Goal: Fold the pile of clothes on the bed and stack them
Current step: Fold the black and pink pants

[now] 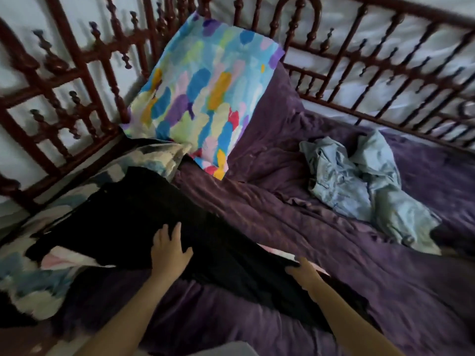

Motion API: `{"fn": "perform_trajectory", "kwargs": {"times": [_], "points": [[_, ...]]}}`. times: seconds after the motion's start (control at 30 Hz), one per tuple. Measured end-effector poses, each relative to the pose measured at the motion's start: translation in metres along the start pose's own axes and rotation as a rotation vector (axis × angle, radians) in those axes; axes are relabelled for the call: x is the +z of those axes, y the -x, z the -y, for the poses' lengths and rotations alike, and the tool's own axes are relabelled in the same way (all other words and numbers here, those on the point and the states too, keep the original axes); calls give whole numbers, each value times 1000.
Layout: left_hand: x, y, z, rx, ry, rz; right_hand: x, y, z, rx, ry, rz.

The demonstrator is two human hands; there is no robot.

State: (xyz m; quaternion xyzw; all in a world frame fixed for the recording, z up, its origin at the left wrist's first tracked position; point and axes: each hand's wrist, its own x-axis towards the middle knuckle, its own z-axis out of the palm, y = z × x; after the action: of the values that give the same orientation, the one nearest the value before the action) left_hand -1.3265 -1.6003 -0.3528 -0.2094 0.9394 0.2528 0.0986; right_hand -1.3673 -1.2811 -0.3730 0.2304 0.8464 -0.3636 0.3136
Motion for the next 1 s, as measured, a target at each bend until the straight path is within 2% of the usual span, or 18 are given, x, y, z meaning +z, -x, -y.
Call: {"fn": "perform_trajectory", "kwargs": {"times": [0.1, 0.2, 0.4, 0.5, 0.6, 0.83, 0.93, 1.0], "points": [[32, 2, -33, 153, -90, 183, -22, 17, -60, 180, 17, -116], [59, 6, -60, 273, -200, 314, -36, 32, -102, 273, -15, -166], [98, 14, -102, 432, -367, 442, -39, 50, -169, 371, -56, -235], [113, 14, -119, 491, -421, 504, -44, 54, -180, 392, 18, -217], [127, 11, -134, 509, -446, 564, -53, 44, -190, 377, 19, -250], [152, 2, -151, 403, -414, 747, -74, 18, -206, 412, -58, -263], [156, -5, -150, 416, -535, 743, -78, 3, -220, 371, -177, -187], [156, -5, -145, 406, -667, 770, -78, -1, -225, 348, -166, -117]]}}
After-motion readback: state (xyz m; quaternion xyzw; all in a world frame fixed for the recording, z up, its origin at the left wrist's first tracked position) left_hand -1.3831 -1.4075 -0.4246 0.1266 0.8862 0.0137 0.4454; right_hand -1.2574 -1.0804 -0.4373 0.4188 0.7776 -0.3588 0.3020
